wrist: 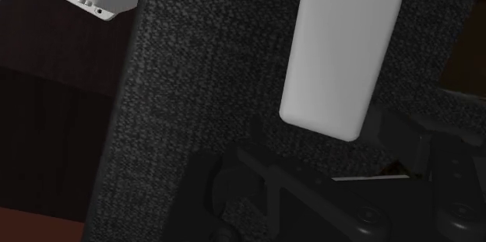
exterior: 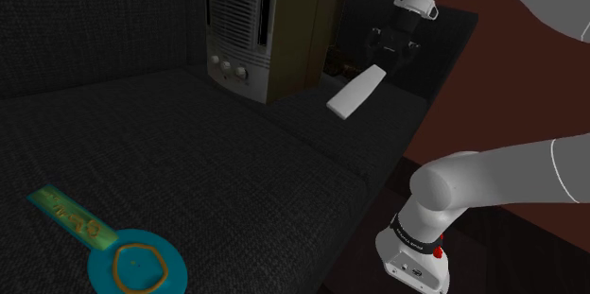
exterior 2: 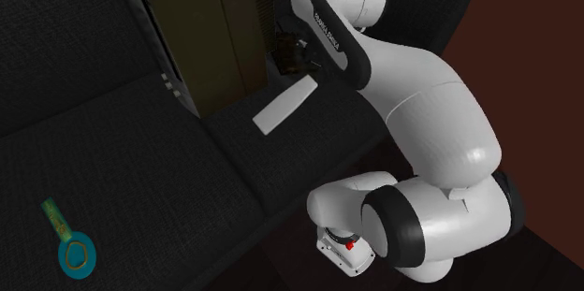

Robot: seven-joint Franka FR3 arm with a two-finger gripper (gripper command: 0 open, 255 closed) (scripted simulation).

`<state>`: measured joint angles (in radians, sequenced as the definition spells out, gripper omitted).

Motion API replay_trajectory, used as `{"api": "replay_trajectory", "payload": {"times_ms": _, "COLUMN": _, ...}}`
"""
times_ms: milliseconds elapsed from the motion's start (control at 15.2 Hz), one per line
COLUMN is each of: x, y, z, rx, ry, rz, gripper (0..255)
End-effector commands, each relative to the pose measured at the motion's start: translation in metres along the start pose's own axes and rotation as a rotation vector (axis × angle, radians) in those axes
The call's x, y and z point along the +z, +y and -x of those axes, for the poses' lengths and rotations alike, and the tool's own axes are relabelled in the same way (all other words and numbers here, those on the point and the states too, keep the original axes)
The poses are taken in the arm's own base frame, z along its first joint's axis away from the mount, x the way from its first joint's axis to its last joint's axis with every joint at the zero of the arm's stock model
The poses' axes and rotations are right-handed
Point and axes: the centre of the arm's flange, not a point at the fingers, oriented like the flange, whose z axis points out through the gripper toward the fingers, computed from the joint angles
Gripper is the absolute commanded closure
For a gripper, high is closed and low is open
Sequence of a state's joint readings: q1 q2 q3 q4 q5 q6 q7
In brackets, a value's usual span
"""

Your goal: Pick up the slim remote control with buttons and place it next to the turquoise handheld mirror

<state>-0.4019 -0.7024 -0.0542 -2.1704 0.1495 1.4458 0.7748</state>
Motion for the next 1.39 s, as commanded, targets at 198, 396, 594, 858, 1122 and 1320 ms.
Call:
{"api": "replay_trajectory", "payload": {"times_ms": 198, "x": 0.008, "y": -0.026, "z": 0.059, "rx": 0.001, "ry": 0.0, "rz": 0.0, "gripper": 255}}
{"api": "replay_trajectory", "payload": {"times_ms": 396, "x": 0.014, "y": -0.041, "z": 0.095, "rx": 0.001, "ry": 0.0, "rz": 0.0, "gripper": 255}}
{"api": "replay_trajectory", "payload": {"times_ms": 594, "x": 0.021, "y": -0.055, "z": 0.132, "rx": 0.001, "ry": 0.0, "rz": 0.0, "gripper": 255}}
{"api": "replay_trajectory", "payload": {"times_ms": 858, "x": 0.029, "y": -0.075, "z": 0.18, "rx": 0.001, "ry": 0.0, "rz": 0.0, "gripper": 255}}
{"api": "replay_trajectory", "payload": {"times_ms": 1122, "x": 0.037, "y": -0.094, "z": 0.228, "rx": 0.001, "ry": 0.0, "rz": 0.0, "gripper": 255}}
{"api": "replay_trajectory", "payload": {"times_ms": 1320, "x": 0.044, "y": -0.108, "z": 0.265, "rx": 0.001, "ry": 0.0, "rz": 0.0, "gripper": 255}}
